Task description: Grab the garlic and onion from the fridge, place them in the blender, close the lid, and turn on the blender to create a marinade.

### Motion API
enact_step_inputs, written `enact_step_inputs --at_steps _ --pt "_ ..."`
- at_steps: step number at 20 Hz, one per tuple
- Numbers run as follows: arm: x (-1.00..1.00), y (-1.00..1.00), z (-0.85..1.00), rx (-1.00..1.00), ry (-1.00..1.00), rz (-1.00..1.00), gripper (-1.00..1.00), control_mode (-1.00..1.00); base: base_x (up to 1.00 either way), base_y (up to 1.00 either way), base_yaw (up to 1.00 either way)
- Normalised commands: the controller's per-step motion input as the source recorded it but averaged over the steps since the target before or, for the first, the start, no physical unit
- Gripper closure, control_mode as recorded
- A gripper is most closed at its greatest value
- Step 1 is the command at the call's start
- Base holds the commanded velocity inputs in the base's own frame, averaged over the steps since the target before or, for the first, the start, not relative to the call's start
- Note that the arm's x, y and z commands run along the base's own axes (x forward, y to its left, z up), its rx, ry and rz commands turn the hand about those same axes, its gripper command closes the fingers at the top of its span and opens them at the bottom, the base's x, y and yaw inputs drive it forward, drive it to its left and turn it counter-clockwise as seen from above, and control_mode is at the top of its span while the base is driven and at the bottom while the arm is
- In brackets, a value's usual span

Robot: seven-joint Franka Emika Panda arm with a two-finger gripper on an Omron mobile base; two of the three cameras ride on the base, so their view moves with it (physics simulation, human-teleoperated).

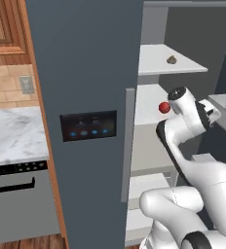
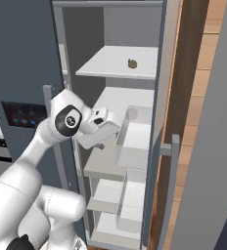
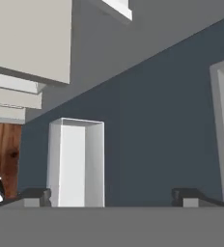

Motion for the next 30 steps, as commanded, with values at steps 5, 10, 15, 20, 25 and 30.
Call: enact_step_inputs --at_steps 5,10,15,20,25,30 --pt "0.02 -0.18 -0.03 0.0 -0.07 0.0 -1.0 -1.0 0.0 0.0 0.0" --pt "0.02 0.21 0.0 0.06 -0.19 0.04 -1.0 -1.0 0.0 0.0 0.0" --pt "0.31 0.45 0.0 0.13 -0.15 0.12 -1.0 -1.0 0.0 0.0 0.0" --pt "0.59 0.11 0.01 0.17 -0.08 0.09 -1.0 -1.0 0.0 0.0 0.0" --pt "0.79 -0.24 0.04 0.19 -0.12 0.08 -1.0 -1.0 0.0 0.0 0.0" --pt "0.54 -0.01 0.0 0.03 -0.12 0.01 -1.0 -1.0 0.0 0.0 0.0"
